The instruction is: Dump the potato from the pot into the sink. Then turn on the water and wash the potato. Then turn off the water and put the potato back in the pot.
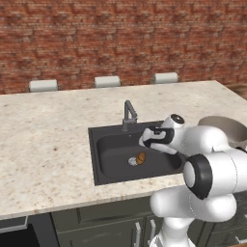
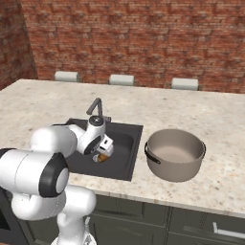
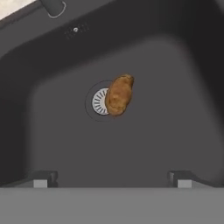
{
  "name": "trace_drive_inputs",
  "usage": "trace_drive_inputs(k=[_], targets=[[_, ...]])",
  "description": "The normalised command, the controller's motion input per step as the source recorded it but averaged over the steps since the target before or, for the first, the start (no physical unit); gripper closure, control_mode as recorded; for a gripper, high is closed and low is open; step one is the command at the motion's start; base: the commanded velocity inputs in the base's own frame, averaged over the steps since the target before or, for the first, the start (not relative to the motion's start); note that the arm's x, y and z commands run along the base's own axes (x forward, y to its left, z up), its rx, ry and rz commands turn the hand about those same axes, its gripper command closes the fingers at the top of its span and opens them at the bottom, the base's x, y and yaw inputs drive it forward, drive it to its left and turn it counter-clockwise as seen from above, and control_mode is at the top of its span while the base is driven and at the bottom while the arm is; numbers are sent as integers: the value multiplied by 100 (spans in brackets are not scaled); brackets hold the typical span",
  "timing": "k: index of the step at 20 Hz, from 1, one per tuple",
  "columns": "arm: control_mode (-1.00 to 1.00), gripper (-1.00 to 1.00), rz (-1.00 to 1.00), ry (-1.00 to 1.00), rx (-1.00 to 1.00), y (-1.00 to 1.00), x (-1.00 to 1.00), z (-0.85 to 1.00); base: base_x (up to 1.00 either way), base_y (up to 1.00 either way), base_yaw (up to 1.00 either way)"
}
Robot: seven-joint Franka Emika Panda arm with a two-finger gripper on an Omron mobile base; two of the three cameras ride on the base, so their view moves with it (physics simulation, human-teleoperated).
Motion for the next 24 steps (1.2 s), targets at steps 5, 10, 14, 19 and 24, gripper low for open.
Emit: trace_drive_inputs(k=[5,10,14,19,24], targets=[[-100,-100,0,0,-6,0,6,-29,0,0,0],[-100,-100,0,0,-1,0,16,-28,0,0,0],[-100,-100,0,0,0,0,22,-27,0,0,0],[-100,-100,0,0,0,0,24,-23,0,0,0],[-100,-100,0,0,-2,0,19,-27,0,0,0]])
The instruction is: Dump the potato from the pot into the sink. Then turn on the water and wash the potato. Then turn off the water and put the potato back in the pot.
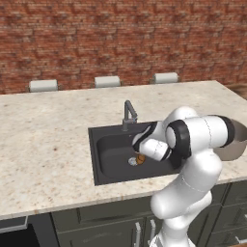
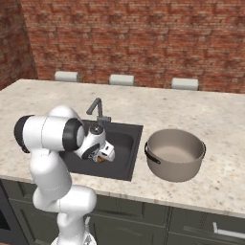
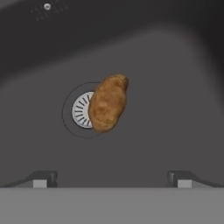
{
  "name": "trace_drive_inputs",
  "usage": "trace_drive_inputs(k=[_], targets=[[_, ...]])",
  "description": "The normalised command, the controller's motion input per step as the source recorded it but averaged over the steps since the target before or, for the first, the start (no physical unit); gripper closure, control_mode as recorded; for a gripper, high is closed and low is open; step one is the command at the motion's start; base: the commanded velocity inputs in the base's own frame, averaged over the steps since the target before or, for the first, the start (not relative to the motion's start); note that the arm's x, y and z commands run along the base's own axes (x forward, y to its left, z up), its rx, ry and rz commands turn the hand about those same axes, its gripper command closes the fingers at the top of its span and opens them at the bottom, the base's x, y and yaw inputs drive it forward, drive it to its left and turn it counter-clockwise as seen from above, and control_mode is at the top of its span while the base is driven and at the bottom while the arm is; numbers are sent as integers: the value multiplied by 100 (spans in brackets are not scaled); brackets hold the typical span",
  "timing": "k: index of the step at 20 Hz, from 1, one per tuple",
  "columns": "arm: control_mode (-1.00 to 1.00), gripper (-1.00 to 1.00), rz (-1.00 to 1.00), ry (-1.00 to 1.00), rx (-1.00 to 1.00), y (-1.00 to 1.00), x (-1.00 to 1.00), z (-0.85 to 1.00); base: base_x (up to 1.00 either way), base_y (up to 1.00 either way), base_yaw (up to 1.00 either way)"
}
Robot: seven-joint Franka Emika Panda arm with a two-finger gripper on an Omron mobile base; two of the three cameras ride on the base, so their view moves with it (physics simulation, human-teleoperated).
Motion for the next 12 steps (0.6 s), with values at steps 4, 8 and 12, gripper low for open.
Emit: trace_drive_inputs(k=[4,8,12], targets=[[-100,-100,0,0,-3,0,19,-34,0,0,0],[-100,-100,0,0,-2,0,20,-29,0,0,0],[-100,-100,0,0,-1,0,20,-21,0,0,0]])
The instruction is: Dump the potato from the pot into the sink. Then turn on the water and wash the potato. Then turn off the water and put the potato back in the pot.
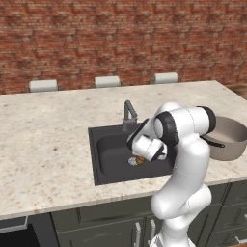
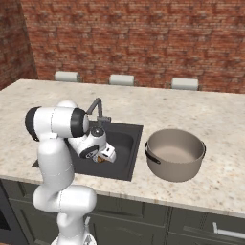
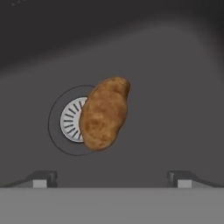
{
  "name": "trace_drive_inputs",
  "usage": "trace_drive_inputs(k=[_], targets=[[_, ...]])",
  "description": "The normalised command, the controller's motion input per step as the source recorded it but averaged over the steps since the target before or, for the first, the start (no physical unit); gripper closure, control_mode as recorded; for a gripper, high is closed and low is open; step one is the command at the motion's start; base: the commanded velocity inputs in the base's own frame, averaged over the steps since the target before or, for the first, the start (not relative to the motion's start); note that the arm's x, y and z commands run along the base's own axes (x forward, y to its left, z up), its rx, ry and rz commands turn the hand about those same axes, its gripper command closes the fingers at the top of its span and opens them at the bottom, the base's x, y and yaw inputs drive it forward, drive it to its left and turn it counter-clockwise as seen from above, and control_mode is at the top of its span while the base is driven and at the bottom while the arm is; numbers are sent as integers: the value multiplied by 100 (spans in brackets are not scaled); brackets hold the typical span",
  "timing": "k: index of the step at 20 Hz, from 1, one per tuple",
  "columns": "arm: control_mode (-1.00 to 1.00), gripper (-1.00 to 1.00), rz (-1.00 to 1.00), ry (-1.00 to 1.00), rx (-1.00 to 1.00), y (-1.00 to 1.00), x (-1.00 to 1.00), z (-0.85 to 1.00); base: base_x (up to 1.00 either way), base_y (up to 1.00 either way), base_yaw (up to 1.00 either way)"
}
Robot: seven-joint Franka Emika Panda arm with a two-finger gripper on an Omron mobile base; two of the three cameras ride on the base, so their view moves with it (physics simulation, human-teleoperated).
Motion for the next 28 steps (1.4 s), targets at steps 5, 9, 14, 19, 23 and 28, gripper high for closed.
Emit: trace_drive_inputs(k=[5,9,14,19,23,28], targets=[[-100,-100,0,0,-2,0,17,-17,0,0,0],[-100,-100,0,0,-3,7,23,-13,0,0,0],[-100,-100,0,0,-1,12,24,-3,0,0,0],[-100,-100,0,0,0,6,21,-5,0,0,0],[-100,-100,0,0,-1,0,17,-22,0,0,0],[-100,-100,0,0,-4,1,21,-15,0,0,0]])
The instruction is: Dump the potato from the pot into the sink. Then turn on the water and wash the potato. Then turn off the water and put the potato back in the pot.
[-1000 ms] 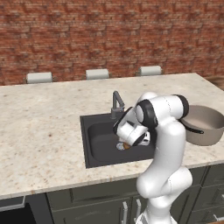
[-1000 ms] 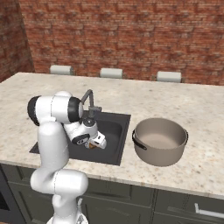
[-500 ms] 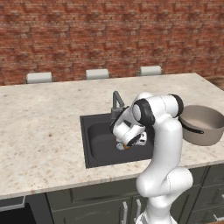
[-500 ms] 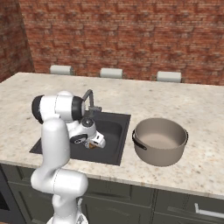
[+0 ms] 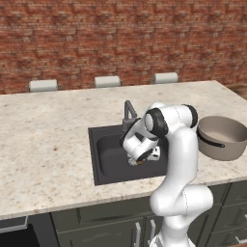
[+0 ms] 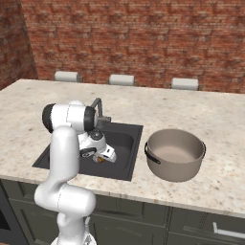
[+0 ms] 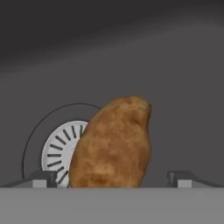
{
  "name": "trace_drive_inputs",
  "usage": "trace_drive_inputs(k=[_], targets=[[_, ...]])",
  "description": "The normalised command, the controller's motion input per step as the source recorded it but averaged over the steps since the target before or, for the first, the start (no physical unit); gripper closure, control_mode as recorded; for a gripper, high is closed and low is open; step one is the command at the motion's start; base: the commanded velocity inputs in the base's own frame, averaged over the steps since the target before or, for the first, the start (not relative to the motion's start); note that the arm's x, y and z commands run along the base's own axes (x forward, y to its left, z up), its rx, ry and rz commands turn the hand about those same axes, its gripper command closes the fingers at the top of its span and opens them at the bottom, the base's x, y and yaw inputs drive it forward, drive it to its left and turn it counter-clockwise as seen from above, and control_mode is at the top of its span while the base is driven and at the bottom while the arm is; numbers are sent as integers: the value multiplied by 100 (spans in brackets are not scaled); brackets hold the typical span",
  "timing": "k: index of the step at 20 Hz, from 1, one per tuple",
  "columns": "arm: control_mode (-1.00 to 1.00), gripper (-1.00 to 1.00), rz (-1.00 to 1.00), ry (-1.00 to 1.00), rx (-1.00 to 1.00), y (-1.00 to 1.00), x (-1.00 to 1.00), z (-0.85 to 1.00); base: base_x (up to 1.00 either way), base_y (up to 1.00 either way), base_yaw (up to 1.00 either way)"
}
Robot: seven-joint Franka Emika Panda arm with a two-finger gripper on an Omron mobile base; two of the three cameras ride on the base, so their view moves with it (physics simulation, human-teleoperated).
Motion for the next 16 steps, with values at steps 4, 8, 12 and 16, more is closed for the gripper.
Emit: trace_drive_inputs(k=[4,8,12,16], targets=[[-100,-100,0,0,-6,1,22,-14,0,0,0],[-100,-100,0,0,-7,0,23,-21,0,0,0],[-100,-100,0,0,-6,0,19,-21,0,0,0],[-100,-100,0,0,-7,3,17,-20,0,0,0]])
